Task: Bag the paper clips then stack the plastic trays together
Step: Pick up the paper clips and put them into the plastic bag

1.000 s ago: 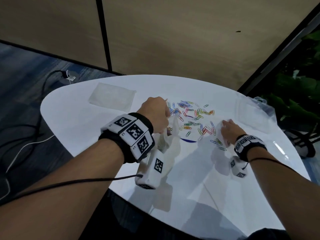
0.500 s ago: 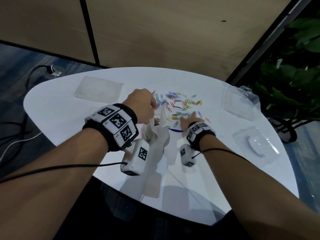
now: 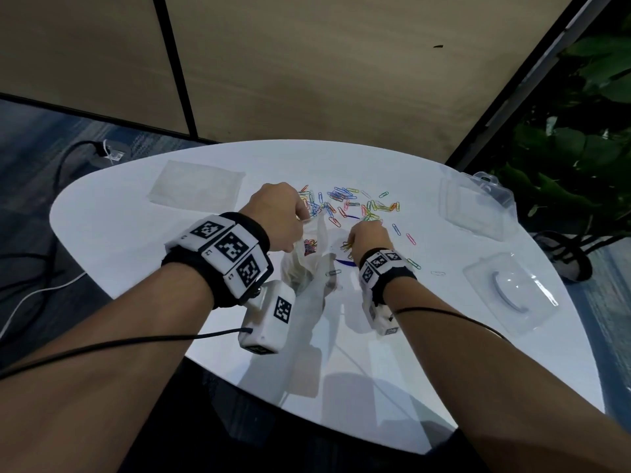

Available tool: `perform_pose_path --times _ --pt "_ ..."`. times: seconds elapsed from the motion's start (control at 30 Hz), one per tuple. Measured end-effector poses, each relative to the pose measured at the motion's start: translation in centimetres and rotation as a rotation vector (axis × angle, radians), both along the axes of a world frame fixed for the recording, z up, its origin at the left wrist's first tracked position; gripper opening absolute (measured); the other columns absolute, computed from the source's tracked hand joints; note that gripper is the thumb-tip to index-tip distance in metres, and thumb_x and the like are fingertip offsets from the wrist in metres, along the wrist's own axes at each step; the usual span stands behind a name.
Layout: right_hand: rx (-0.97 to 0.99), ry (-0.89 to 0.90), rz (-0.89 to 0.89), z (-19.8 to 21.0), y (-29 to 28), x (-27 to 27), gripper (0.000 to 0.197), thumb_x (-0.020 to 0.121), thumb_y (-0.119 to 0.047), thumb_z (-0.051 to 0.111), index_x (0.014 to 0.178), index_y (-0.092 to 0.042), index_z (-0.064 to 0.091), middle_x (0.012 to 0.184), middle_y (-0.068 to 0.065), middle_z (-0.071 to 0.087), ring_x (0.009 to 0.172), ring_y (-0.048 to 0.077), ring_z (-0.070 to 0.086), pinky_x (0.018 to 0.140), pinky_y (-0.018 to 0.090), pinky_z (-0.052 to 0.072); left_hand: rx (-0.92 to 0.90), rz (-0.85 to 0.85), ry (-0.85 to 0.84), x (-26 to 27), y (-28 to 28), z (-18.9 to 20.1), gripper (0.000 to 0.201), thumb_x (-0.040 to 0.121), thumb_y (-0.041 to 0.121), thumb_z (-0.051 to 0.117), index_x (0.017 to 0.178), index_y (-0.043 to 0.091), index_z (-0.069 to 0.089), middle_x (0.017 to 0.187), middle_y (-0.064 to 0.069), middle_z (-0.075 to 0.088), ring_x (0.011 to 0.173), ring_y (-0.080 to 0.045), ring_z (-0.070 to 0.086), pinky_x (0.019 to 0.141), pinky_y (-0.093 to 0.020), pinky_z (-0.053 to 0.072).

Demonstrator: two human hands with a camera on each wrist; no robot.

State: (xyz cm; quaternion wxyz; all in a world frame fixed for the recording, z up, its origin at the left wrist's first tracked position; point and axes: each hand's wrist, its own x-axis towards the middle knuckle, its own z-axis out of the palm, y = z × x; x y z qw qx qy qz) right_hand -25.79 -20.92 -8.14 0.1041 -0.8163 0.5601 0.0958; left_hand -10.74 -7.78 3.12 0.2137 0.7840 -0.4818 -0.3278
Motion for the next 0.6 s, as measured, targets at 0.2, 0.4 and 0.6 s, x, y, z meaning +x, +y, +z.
perform_pose_path --times 0.2,0.4,0.6 --pt "0.545 -0.786 -0.550 0.8 -2.4 -3.6 0.022 0.083 -0.004 0.073 0.104 -0.006 0.071 0.103 0.010 0.072 0.096 0.022 0.072 0.076 0.028 0.060 0.010 0.001 0.010 0.0 -0.2 -0.1 0.030 0.092 -0.002 0.054 0.109 0.012 0.073 0.092 -0.013 0.074 0.067 -0.025 0.077 0.076 -0.041 0.065" --pt "1.044 -1.318 -0.513 7.9 0.5 -0.5 0.010 0.088 0.001 0.066 0.098 0.002 0.067 0.088 0.009 0.073 0.088 0.015 0.072 0.072 0.017 0.057 0.005 0.014 0.020 -0.4 -0.4 -0.1 0.026 0.090 -0.004 0.053 0.099 0.006 0.076 0.081 -0.013 0.075 0.066 -0.027 0.077 0.074 -0.041 0.065" --pt "0.674 -0.940 -0.149 9.9 4.8 1.9 0.010 0.081 0.003 0.073 0.078 -0.007 0.073 0.090 0.018 0.074 0.082 0.027 0.073 0.086 0.037 0.059 -0.016 0.050 0.038 -0.8 -0.2 0.4 0.025 0.089 -0.003 0.053 0.089 0.005 0.076 0.078 -0.014 0.077 0.067 -0.025 0.077 0.076 -0.038 0.065"
